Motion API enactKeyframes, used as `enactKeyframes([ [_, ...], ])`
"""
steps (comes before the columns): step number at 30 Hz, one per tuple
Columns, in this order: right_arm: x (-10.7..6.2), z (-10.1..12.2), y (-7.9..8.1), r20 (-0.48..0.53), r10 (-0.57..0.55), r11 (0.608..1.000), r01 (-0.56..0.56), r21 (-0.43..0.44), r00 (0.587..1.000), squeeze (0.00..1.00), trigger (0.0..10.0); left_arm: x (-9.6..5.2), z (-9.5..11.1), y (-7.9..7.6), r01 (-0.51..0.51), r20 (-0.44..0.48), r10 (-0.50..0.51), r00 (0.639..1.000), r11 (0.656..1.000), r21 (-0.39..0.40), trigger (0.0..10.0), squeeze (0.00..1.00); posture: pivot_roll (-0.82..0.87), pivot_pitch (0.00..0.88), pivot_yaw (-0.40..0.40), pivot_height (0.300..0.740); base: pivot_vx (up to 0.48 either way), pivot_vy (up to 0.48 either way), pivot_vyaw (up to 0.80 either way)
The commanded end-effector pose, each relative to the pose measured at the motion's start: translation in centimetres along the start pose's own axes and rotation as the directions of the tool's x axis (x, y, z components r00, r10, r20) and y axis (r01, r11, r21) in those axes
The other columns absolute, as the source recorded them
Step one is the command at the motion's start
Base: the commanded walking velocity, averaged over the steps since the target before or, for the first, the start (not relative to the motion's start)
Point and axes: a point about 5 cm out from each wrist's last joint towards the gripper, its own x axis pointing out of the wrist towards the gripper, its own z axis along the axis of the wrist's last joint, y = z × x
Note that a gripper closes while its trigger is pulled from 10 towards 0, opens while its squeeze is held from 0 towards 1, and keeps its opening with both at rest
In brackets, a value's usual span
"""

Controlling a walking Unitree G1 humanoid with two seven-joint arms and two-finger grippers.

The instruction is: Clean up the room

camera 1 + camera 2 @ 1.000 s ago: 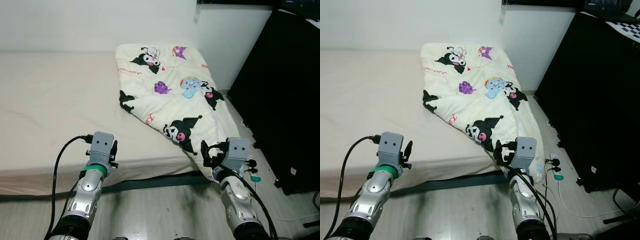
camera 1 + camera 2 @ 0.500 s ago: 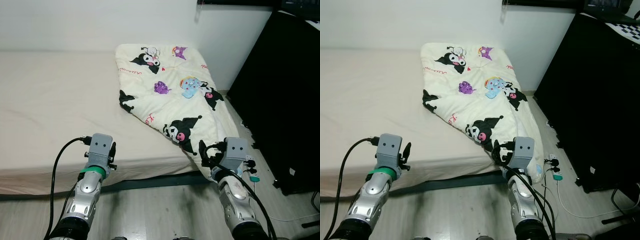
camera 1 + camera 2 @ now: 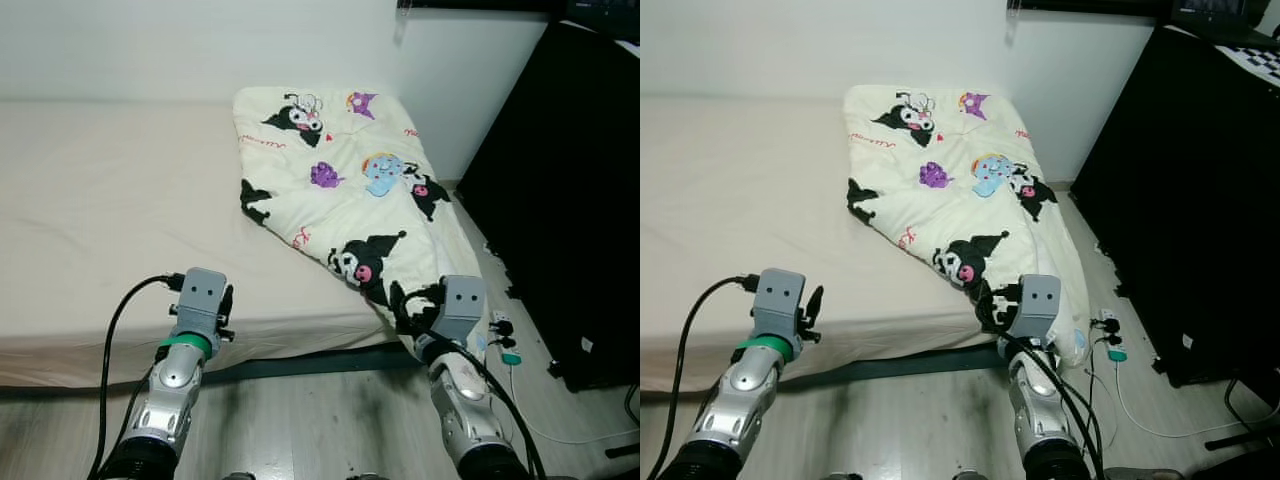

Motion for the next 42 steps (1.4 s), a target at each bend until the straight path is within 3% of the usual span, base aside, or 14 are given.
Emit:
enactKeyframes([
  [1, -0.6, -0.7, -0.6, -0.023, -0.02, 1.0, 0.02, -0.003, 1.0, 0.0, 10.0, -0.3, -0.4, 0.0, 0.006, -0.021, -0.006, 1.0, 1.0, 0.009, 10.0, 0.0, 0.08, 0.076, -0.013, 0.74, 0.0, 0.0, 0.0],
  [9, -0.5, -0.7, -0.4, -0.021, -0.017, 1.0, 0.017, -0.002, 1.0, 0.0, 10.0, -0.6, -1.2, 0.3, -0.001, -0.068, 0.001, 0.998, 1.0, -0.002, 10.0, 0.0, 0.06, 0.072, -0.006, 0.74, 0.0, 0.0, 0.0],
  [18, -0.7, -0.8, -0.8, -0.019, -0.033, 0.999, 0.033, -0.007, 0.999, 0.0, 10.0, -0.6, -1.2, -1.0, 0.037, -0.073, -0.039, 0.997, 0.999, -0.03, 10.0, 0.0, 0.05, 0.046, 0.008, 0.74, 0.0, 0.0, 0.0],
  [25, -0.6, -0.4, -1.1, -0.003, -0.036, 0.999, 0.036, -0.022, 0.999, 0.0, 10.0, -0.2, -0.4, -3.5, 0.131, -0.04, -0.133, 0.99, 0.99, -0.047, 10.0, 0.0, 0.01, 0.012, 0.002, 0.74, 0.0, 0.0, 0.0],
  [34, -0.2, 0.1, -1.4, 0.003, -0.031, 0.999, 0.032, -0.038, 0.999, 0.0, 10.0, 0.1, 0.0, -4.2, 0.121, -0.029, -0.122, 0.992, 0.991, -0.05, 10.0, 0.0, 0.01, 0.023, -0.018, 0.74, 0.0, 0.0, 0.0],
  [42, -0.3, 0.2, -1.6, 0.013, -0.018, 0.998, 0.019, -0.065, 1.0, 0.0, 10.0, -0.7, -0.4, -4.3, 0.124, -0.027, -0.125, 0.992, 0.992, -0.036, 10.0, 0.0, 0.02, 0.03, 0.011, 0.74, 0.0, 0.0, 0.0],
])
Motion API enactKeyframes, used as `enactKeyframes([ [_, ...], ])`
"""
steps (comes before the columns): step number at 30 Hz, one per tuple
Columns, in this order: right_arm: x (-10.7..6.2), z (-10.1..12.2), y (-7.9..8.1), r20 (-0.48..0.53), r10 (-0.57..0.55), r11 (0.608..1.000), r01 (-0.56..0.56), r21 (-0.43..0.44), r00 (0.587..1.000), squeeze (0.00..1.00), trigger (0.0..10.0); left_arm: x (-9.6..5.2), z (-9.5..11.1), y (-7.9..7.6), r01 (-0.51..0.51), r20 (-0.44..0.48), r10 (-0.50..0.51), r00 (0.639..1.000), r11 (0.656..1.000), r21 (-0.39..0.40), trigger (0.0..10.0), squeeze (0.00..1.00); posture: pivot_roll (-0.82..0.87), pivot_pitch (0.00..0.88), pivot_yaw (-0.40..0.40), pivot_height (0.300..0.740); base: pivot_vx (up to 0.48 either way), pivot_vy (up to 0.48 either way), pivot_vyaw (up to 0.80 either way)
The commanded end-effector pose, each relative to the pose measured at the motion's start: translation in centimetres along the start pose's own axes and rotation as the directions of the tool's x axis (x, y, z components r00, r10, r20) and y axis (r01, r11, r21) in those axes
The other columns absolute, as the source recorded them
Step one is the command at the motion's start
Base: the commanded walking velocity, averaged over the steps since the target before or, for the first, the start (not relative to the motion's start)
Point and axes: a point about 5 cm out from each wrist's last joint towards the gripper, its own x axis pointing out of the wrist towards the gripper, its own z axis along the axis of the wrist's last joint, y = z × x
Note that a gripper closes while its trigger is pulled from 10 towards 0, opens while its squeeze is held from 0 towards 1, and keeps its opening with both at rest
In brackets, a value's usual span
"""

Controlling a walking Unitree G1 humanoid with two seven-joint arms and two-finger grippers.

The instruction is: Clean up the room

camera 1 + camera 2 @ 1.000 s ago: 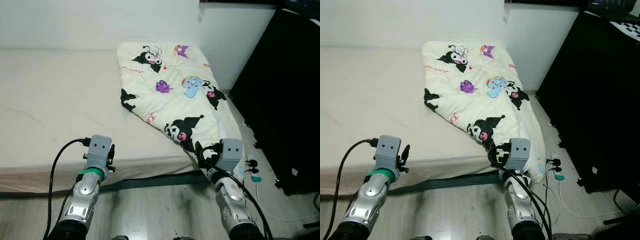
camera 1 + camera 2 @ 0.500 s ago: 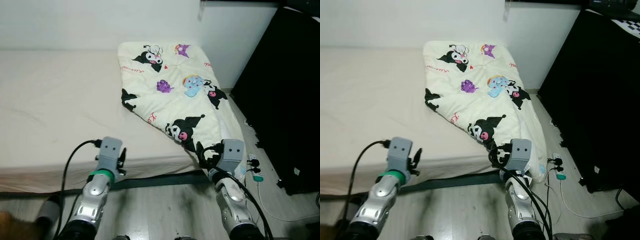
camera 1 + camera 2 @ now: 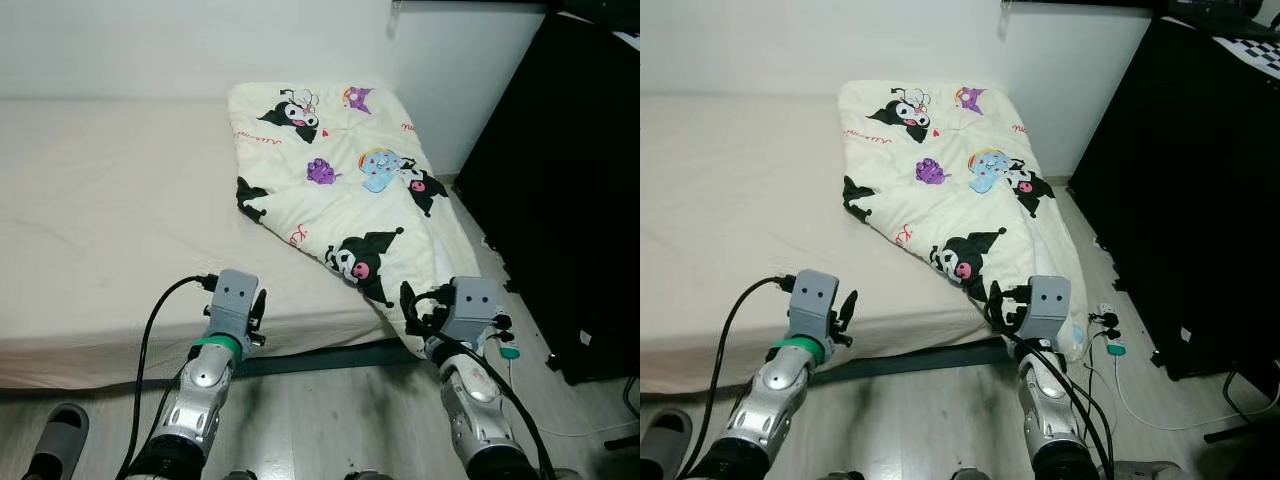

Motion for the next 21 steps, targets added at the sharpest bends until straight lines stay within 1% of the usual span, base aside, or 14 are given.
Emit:
enactKeyframes([
  [1, -0.2, -0.1, -0.4, -0.002, -0.009, 1.0, 0.009, -0.014, 1.0, 0.0, 10.0, -0.2, -0.3, -0.4, 0.012, -0.01, -0.012, 1.0, 1.0, 0.012, 10.0, 0.0, 0.02, 0.03, 0.011, 0.74, 0.0, 0.0, 0.0],
  [2, -0.1, -0.1, -0.9, -0.002, -0.035, 0.999, 0.035, -0.008, 0.999, 0.0, 10.0, -0.2, -0.4, -0.3, 0.018, -0.008, -0.018, 1.0, 0.999, 0.027, 10.0, 0.0, 0.01, 0.021, 0.012, 0.74, 0.0, 0.0, 0.0],
  [6, -0.1, 0.0, -1.0, 0.003, -0.041, 0.999, 0.041, -0.002, 0.999, 0.0, 10.0, -0.1, -0.4, -0.1, 0.018, -0.009, -0.018, 1.0, 0.999, 0.036, 10.0, 0.0, 0.0, 0.016, 0.01, 0.74, 0.0, 0.0, 0.0],
  [8, -0.3, -0.1, -0.6, -0.002, -0.006, 1.0, 0.006, -0.007, 1.0, 0.0, 10.0, 0.3, -0.4, 0.4, 0.003, -0.01, -0.003, 1.0, 0.999, 0.046, 10.0, 0.0, -0.01, 0.014, -0.005, 0.74, 0.0, 0.0, 0.0],
  [10, -0.3, -0.1, -0.6, -0.002, -0.006, 1.0, 0.006, -0.007, 1.0, 0.0, 10.0, 0.3, -0.4, 0.4, 0.003, -0.01, -0.003, 1.0, 0.999, 0.046, 10.0, 0.0, -0.01, 0.014, -0.005, 0.74, 0.0, 0.0, 0.0],
  [11, -0.4, -0.3, -0.2, -0.007, 0.015, 1.0, -0.015, -0.013, 1.0, 0.0, 10.0, 0.4, -0.3, 0.6, -0.009, -0.009, 0.009, 1.0, 0.999, 0.043, 10.0, 0.0, -0.01, 0.017, 0.001, 0.74, 0.0, 0.0, 0.0],
  [14, -0.5, -0.4, 0.0, -0.01, 0.026, 1.0, -0.026, -0.016, 1.0, 0.0, 10.0, 0.5, -0.1, 0.5, -0.011, -0.005, 0.012, 1.0, 0.999, 0.039, 10.0, 0.0, -0.01, 0.021, 0.01, 0.74, 0.0, 0.0, 0.0],
  [17, -0.7, -0.7, 0.0, -0.012, -0.003, 1.0, 0.003, -0.001, 1.0, 0.0, 10.0, 0.4, 0.0, -0.1, 0.022, 0.004, -0.022, 1.0, 0.998, 0.056, 10.0, 0.0, -0.01, 0.005, 0.024, 0.74, 0.0, 0.0, 0.0],
  [21, -0.8, -0.9, 0.6, -0.02, 0.025, 1.0, -0.025, -0.005, 0.999, 0.0, 10.0, 0.4, -0.1, -0.2, 0.029, 0.002, -0.029, 1.0, 0.997, 0.065, 10.0, 0.0, -0.01, 0.002, 0.01, 0.74, 0.0, 0.0, 0.0],
])
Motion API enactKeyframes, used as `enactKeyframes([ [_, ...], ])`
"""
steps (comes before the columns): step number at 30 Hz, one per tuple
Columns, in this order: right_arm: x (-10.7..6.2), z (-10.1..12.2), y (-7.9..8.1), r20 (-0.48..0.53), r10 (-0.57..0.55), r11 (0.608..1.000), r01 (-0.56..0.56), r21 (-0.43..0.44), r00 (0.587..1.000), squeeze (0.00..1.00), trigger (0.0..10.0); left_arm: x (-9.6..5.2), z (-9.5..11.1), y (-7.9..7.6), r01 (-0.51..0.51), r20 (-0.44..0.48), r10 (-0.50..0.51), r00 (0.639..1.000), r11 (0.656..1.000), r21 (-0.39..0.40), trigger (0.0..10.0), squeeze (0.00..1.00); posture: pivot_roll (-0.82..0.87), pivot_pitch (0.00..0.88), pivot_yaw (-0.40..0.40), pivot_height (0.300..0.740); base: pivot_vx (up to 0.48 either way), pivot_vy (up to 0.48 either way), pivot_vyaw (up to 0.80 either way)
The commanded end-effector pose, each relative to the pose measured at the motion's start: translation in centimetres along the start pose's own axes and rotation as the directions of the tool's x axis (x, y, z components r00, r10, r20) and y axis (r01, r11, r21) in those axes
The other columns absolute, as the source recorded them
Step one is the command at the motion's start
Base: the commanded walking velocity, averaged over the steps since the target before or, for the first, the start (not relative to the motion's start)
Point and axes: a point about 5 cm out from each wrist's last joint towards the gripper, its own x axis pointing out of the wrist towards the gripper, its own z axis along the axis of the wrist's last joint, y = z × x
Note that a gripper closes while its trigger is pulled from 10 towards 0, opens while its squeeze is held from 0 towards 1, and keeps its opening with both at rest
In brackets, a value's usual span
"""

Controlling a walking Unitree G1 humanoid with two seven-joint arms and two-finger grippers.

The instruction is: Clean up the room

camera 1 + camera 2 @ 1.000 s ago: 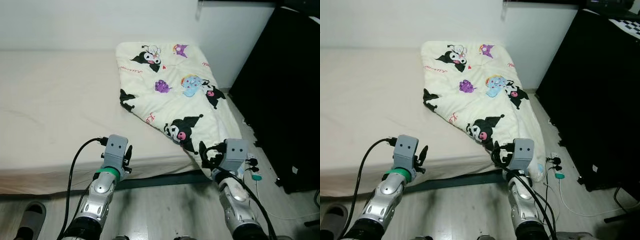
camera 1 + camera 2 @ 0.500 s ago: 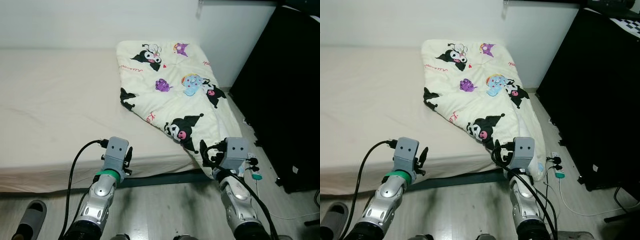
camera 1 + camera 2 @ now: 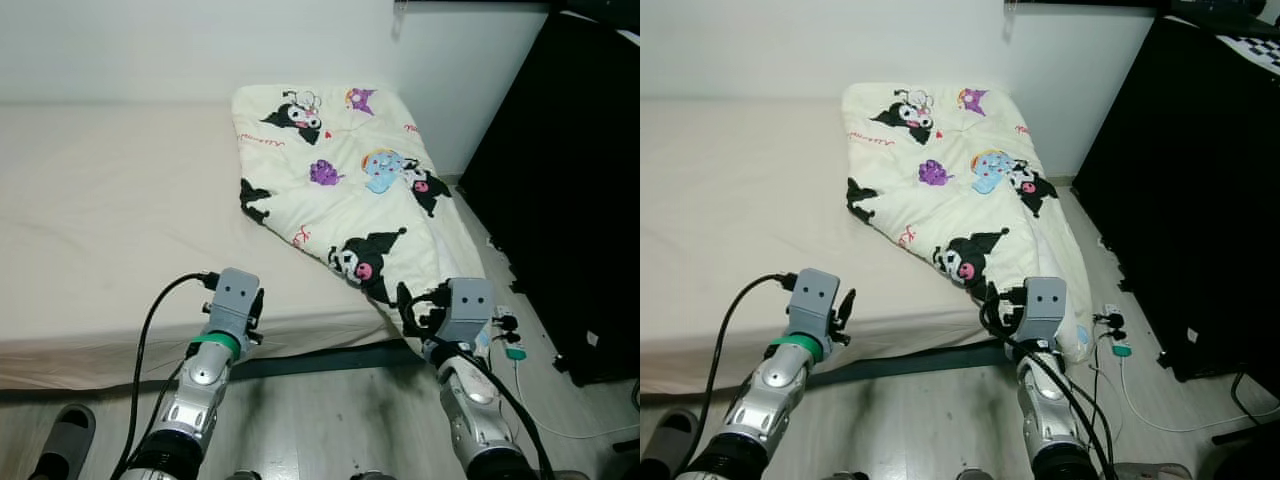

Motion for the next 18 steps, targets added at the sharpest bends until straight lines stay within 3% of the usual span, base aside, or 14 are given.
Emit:
enactKeyframes([
  [1, -0.49, -0.71, 0.17, -0.024, 0.014, 1.0, -0.015, -0.011, 1.0, 0.0, 10.0, -0.29, -0.56, -0.22, 0.008, -0.014, -0.008, 1.0, 1.0, 0.01, 10.0, 0.0, -0.01, 0.002, 0.01, 0.74, 0.0, 0.0, 0.0],
  [5, -0.42, -0.52, 0.03, -0.021, 0.029, 0.999, -0.029, -0.023, 0.999, 0.0, 10.0, -0.06, -0.26, -0.46, 0.004, -0.005, -0.004, 1.0, 1.0, 0.0, 10.0, 0.0, 0.0, 0.0, 0.008, 0.74, 0.0, 0.0, 0.0],
  [8, -0.31, -0.66, -0.69, -0.033, -0.023, 1.0, 0.024, 0.006, 0.999, 0.0, 10.0, -0.14, -0.44, -0.6, 0.006, -0.003, -0.006, 1.0, 1.0, 0.006, 10.0, 0.0, 0.0, 0.0, -0.003, 0.74, 0.0, 0.0, 0.0],
  [13, -0.01, -0.36, 0.05, -0.024, 0.027, 0.999, -0.027, -0.017, 0.999, 0.0, 10.0, -0.07, -0.45, -0.35, -0.006, -0.008, 0.006, 1.0, 1.0, -0.001, 10.0, 0.0, -0.01, 0.0, 0.0, 0.74, 0.0, 0.0, 0.0],
  [18, -0.1, -0.21, -0.38, -0.015, 0.007, 1.0, -0.007, -0.013, 1.0, 0.0, 10.0, -0.19, -0.62, -0.24, -0.004, -0.01, 0.004, 1.0, 1.0, 0.004, 10.0, 0.0, -0.01, 0.0, -0.001, 0.74, 0.0, 0.0, 0.0],
])
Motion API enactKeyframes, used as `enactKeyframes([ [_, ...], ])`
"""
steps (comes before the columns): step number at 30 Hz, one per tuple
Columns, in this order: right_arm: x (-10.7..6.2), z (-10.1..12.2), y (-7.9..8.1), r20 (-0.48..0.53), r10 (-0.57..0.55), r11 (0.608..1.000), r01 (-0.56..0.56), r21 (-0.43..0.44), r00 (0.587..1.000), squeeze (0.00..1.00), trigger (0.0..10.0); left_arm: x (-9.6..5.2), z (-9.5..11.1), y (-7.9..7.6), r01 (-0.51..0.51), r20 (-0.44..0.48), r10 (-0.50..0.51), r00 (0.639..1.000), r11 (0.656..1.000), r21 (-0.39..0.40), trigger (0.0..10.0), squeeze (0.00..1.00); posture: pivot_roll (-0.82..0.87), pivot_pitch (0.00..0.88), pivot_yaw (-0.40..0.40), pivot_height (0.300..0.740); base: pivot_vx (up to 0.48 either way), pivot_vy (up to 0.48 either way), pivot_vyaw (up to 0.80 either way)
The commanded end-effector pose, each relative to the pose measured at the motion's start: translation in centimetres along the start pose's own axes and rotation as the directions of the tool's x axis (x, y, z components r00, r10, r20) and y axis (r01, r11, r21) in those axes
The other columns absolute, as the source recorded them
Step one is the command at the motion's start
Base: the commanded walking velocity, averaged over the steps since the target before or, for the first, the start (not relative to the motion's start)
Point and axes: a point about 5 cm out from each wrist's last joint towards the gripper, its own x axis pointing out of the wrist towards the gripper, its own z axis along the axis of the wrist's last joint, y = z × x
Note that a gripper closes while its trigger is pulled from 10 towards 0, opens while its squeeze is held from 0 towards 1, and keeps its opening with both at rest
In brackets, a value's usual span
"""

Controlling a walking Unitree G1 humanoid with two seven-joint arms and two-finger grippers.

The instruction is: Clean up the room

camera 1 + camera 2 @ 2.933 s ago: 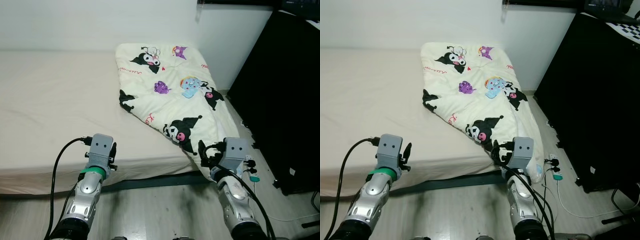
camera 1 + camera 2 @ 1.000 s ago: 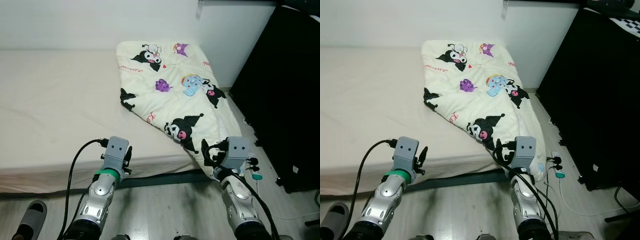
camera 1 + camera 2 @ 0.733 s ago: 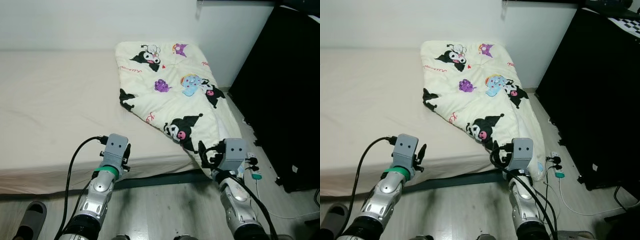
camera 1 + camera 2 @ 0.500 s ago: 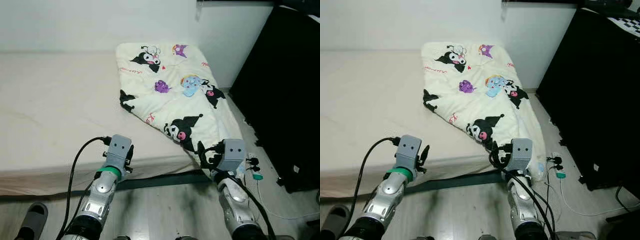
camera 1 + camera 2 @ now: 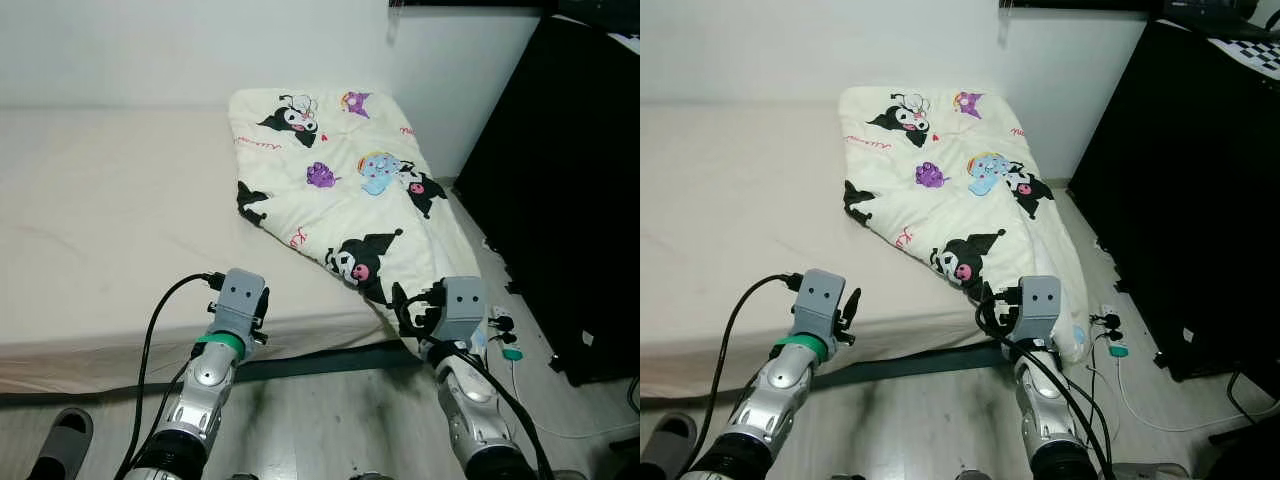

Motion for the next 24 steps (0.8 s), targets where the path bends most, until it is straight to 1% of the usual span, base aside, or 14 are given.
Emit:
enactKeyframes([
  [1, -0.35, -0.29, -0.5, -0.011, -0.019, 1.0, 0.02, 0.004, 1.0, 0.0, 10.0, -0.28, -0.76, -0.01, 0.005, -0.027, -0.005, 1.0, 1.0, 0.007, 10.0, 0.0, -0.01, 0.0, -0.001, 0.74, 0.0, 0.0, 0.0],
  [4, -0.38, -0.28, -0.62, -0.012, -0.023, 1.0, 0.023, 0.003, 1.0, 0.0, 10.0, -0.24, -0.71, 0.06, 0.002, -0.028, -0.002, 1.0, 1.0, 0.006, 10.0, 0.0, -0.01, 0.0, -0.001, 0.74, 0.0, 0.0, 0.0],
  [7, -0.53, -0.15, -0.49, 0.001, -0.011, 1.0, 0.011, 0.001, 1.0, 0.0, 10.0, -0.22, -0.83, 0.22, -0.009, -0.035, 0.008, 0.999, 1.0, -0.026, 10.0, 0.0, -0.03, 0.002, 0.006, 0.74, 0.0, 0.0, 0.0],
  [8, -0.53, -0.15, -0.49, 0.001, -0.011, 1.0, 0.011, 0.001, 1.0, 0.0, 10.0, -0.22, -0.83, 0.22, -0.009, -0.035, 0.008, 0.999, 1.0, -0.026, 10.0, 0.0, -0.03, 0.002, 0.006, 0.74, 0.0, 0.0, 0.0],
  [10, -0.69, -0.13, -0.64, 0.006, -0.017, 1.0, 0.017, 0.002, 1.0, 0.0, 10.0, -0.34, -0.94, 0.26, -0.014, -0.035, 0.012, 0.999, 0.998, -0.056, 10.0, 0.0, -0.03, 0.0, 0.006, 0.74, 0.0, 0.0, 0.0],
  [15, -0.59, -0.11, -0.42, 0.008, -0.011, 1.0, 0.011, -0.002, 1.0, 0.0, 10.0, -0.41, -1.08, 0.48, -0.004, -0.048, -0.001, 0.999, 0.995, -0.097, 10.0, 0.0, -0.02, 0.006, 0.009, 0.74, 0.0, 0.0, 0.0],
  [24, -0.19, 0.55, -0.05, 0.037, -0.002, 1.0, 0.001, 0.016, 0.999, 0.0, 10.0, -0.37, -0.93, 0.95, -0.005, -0.049, 0.0, 0.999, 0.995, -0.102, 10.0, 0.0, -0.02, 0.015, 0.007, 0.74, 0.0, 0.0, 0.0],
])
